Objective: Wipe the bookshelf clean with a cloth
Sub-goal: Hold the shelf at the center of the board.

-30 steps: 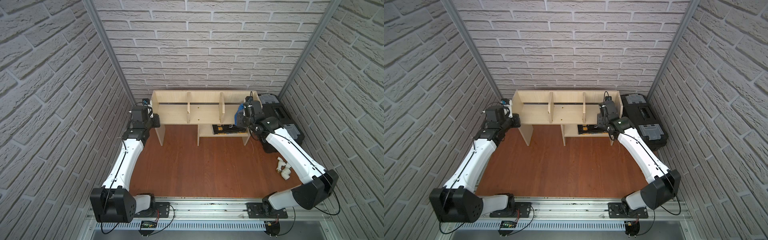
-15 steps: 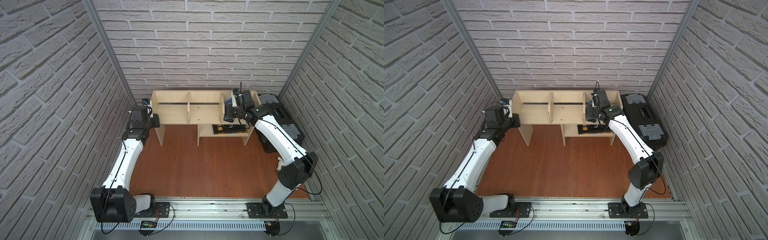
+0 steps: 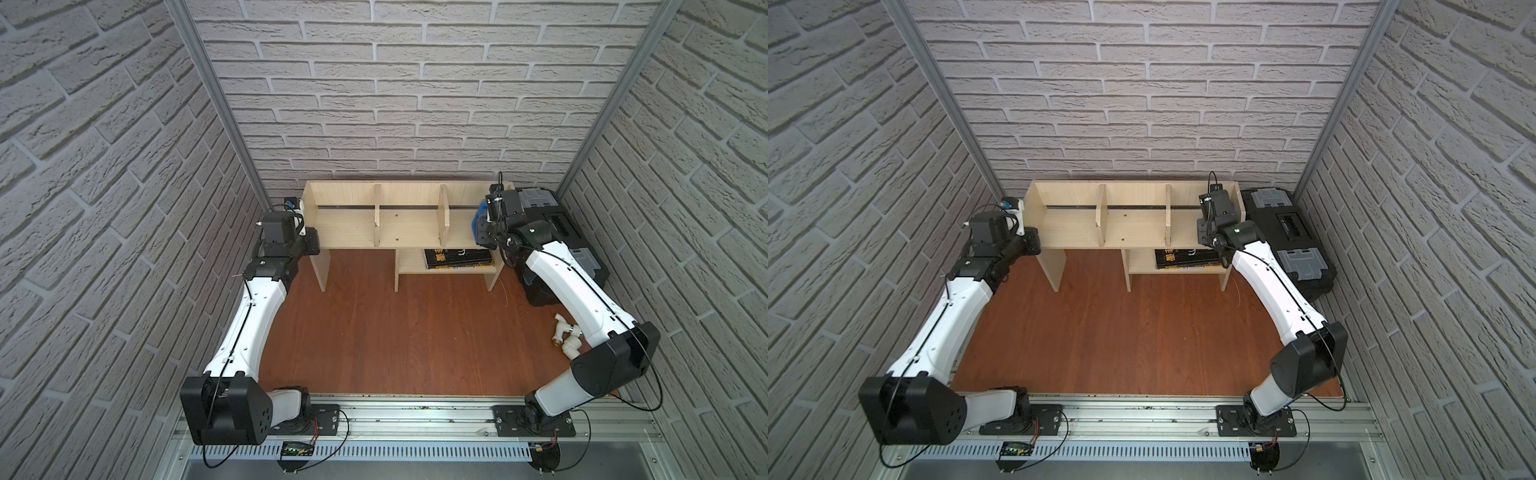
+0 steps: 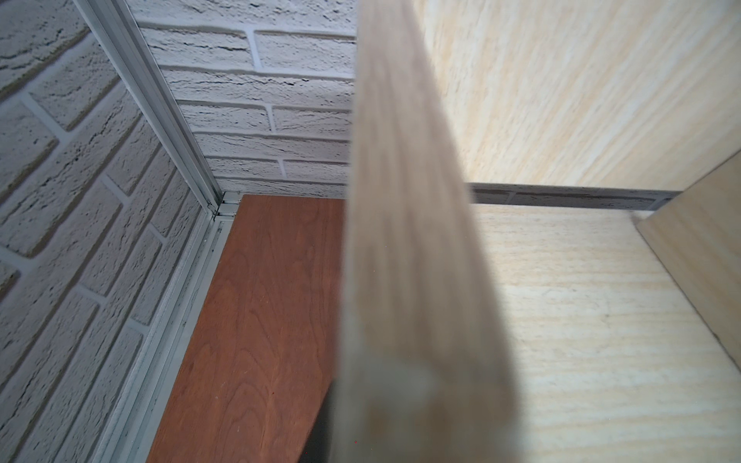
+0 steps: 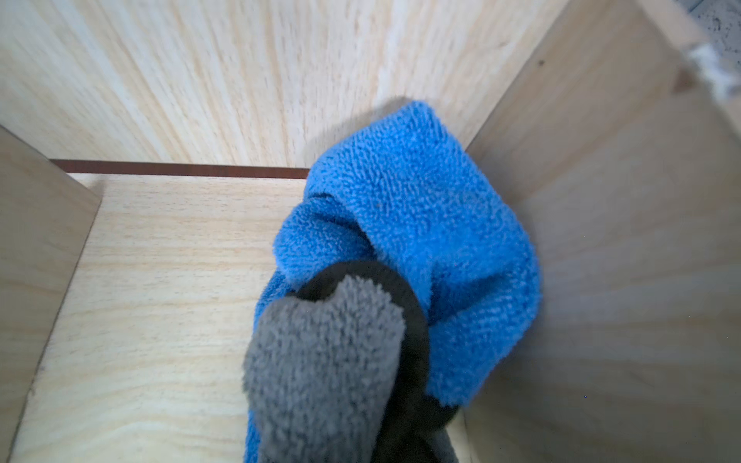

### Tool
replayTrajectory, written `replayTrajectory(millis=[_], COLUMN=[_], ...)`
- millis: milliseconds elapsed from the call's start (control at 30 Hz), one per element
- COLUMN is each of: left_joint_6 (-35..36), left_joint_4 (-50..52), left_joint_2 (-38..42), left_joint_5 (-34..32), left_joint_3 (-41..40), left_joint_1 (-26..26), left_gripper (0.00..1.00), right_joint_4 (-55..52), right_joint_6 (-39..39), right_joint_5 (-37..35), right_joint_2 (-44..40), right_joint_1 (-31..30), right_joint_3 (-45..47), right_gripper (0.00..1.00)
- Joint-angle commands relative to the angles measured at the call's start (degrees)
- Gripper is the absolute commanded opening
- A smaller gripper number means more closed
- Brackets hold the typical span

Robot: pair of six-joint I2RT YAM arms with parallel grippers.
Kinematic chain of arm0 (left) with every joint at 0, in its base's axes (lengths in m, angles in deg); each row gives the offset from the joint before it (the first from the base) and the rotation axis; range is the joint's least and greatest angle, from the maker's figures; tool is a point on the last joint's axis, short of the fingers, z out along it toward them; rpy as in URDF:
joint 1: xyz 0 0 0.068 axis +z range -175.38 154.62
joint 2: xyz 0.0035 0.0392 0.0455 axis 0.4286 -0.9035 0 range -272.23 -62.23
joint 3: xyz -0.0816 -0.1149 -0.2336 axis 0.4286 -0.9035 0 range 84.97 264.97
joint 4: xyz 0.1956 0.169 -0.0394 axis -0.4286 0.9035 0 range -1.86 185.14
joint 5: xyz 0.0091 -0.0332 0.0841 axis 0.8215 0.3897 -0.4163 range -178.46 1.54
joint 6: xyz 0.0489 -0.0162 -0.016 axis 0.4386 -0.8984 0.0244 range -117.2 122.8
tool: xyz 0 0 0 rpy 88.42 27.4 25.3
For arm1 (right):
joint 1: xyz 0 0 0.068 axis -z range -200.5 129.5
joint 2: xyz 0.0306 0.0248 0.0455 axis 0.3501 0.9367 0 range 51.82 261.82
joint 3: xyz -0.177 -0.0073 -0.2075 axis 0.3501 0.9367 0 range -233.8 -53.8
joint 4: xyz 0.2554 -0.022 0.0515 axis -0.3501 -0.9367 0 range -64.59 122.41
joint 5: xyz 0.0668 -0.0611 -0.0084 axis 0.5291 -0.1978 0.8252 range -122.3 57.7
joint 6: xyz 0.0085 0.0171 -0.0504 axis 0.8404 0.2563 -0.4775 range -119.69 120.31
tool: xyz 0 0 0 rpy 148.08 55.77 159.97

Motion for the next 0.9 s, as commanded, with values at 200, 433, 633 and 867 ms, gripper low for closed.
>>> replayTrajectory(millis=[200, 433, 633, 867], left_joint_6=[-3.13, -3.24, -3.13, -3.3], left_joint_4=[-3.25, -3.16, -3.25, -3.33], left_joint_2=[-0.43, -0.61, -0.54, -0.87], left_joint_5=[2.32, 2.52, 2.54, 3.27], left_joint_3=[0.67, 0.85, 0.76, 0.85], left_joint_1=[0.27, 0.34, 0.78, 1.21], left_gripper=[0.0, 0.0, 0.0, 0.0], right_joint_4=[-0.08, -3.77, -5.16, 4.68], right_joint_6=[5.64, 2.86, 0.88, -2.36], right_joint_5=[11.48, -1.28, -6.67, 8.13], right_joint_2=[-6.15, -2.03, 7.95, 9.57], right_joint_1=[-4.35, -0.63, 1.54, -1.11], right_joint_3=[10.37, 3.04, -8.94, -12.41], right_gripper=[0.03, 0.03, 0.03, 0.03])
